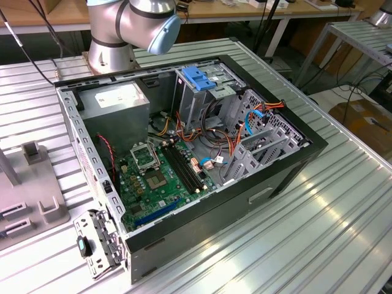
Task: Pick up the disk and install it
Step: 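Reach for the disk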
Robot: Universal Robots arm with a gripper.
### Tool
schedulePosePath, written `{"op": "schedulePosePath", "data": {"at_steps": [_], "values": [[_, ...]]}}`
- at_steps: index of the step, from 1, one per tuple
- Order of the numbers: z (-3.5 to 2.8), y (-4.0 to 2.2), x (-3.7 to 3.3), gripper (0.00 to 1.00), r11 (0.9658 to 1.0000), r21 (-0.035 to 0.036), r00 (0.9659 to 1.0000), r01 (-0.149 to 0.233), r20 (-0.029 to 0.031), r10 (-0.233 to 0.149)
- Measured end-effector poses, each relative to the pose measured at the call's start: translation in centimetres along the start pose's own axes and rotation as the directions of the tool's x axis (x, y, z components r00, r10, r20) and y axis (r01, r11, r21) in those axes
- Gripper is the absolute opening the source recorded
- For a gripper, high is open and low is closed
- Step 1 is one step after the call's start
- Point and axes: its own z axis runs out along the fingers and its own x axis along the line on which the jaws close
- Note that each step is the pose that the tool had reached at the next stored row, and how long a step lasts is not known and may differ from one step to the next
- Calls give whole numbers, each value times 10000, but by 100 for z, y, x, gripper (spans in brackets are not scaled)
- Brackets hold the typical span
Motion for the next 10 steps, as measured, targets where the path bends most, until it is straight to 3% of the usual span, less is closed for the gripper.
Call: {"op": "schedulePosePath", "data": {"at_steps": [4, 10], "values": [[15, 54, 5, 24, 10000, -3, 10000, -1, 0, 1], [17, 61, 5, 24, 10000, -3, 10000, 0, 0, 0]]}}
